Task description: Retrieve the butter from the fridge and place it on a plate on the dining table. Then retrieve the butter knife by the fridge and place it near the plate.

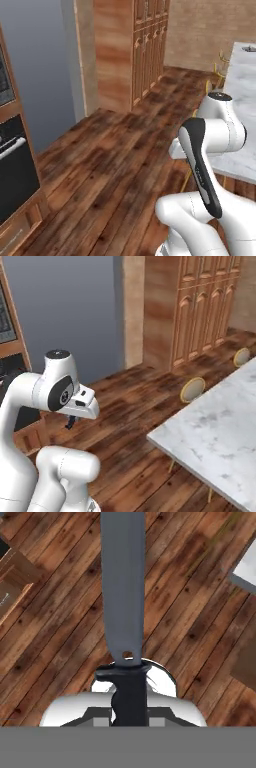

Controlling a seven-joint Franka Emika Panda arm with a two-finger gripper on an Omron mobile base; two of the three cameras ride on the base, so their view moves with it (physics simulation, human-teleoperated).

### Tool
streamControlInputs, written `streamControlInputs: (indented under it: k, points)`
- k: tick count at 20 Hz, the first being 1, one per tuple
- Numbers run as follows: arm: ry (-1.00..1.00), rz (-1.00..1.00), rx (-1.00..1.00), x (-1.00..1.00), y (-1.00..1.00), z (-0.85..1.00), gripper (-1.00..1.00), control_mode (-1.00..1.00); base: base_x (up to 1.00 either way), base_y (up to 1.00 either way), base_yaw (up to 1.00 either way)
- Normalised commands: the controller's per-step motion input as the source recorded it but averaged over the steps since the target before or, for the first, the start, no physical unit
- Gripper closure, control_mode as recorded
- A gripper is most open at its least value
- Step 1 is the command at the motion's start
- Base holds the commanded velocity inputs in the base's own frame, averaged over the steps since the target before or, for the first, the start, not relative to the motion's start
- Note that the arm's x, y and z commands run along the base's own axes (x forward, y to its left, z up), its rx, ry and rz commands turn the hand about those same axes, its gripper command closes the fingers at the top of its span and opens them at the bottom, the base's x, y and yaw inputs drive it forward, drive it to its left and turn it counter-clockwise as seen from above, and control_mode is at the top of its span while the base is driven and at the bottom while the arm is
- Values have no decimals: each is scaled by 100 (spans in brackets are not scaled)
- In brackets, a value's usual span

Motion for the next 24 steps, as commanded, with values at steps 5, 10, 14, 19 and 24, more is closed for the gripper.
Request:
streamControlInputs:
  k: [5, 10, 14, 19, 24]
  points:
    - [0, 0, 0, 0, 0, 0, 100, 100, 100, 85, -58]
    - [0, 0, 0, 0, 0, 0, 100, 100, 100, 70, -55]
    - [0, 0, 0, 0, 0, 0, 100, 100, 100, 36, -48]
    - [0, 0, 0, 0, 0, 0, 100, 100, 100, 27, -46]
    - [0, 0, 0, 0, 0, 0, 100, 100, 100, 55, -49]
